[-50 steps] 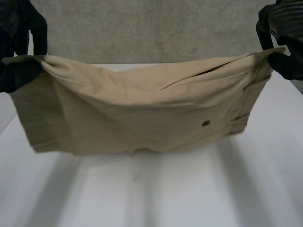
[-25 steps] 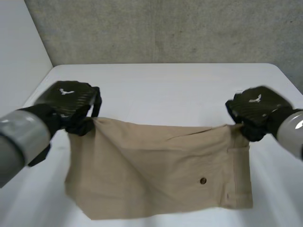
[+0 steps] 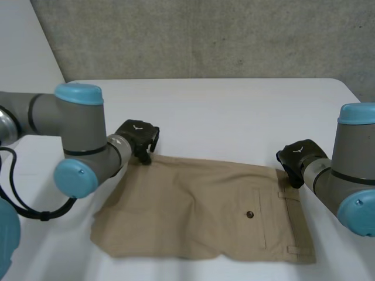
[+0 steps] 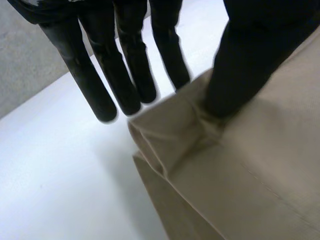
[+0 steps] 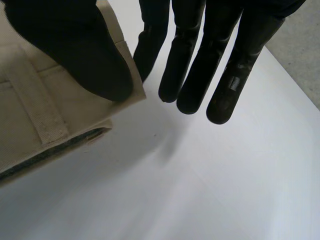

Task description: Fold the shorts.

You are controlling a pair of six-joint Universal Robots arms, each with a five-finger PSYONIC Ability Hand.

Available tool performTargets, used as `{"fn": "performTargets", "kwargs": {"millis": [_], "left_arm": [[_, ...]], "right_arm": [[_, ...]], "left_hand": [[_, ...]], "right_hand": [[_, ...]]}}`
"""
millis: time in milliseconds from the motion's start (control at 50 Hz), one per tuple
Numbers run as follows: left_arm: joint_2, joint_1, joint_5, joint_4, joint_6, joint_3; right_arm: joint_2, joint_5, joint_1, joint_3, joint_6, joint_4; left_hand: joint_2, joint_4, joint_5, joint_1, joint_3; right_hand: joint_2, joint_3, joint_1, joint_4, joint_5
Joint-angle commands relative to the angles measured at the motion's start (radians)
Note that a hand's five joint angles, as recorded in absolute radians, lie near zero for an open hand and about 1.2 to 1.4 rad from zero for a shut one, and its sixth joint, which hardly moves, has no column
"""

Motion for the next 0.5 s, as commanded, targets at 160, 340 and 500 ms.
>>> {"fn": "performTargets", "kwargs": {"millis": [160, 340, 500], "left_arm": [[0.166, -0.053, -0.165, 0.173, 0.13, -0.128], [0.42, -0.051, -0.163, 0.178, 0.115, -0.375], [0.465, -0.045, -0.143, 0.189, 0.045, -0.499]], "right_arm": [[-0.176, 0.006, -0.008, 0.046, 0.134, -0.108], [-0.388, -0.133, -0.012, 0.23, 0.115, 0.023], [-0.471, -0.201, -0.016, 0.433, 0.105, 0.001]], "left_hand": [[-0.676, -0.676, -0.678, -0.636, -0.679], [-0.679, -0.679, -0.681, -0.639, -0.682], [-0.676, -0.676, -0.678, -0.636, -0.679]], "right_hand": [[-0.915, -0.932, -0.736, -0.941, -0.936], [-0.841, -0.858, -0.661, -0.867, -0.862], [-0.623, -0.64, -0.444, -0.65, -0.645]]}}
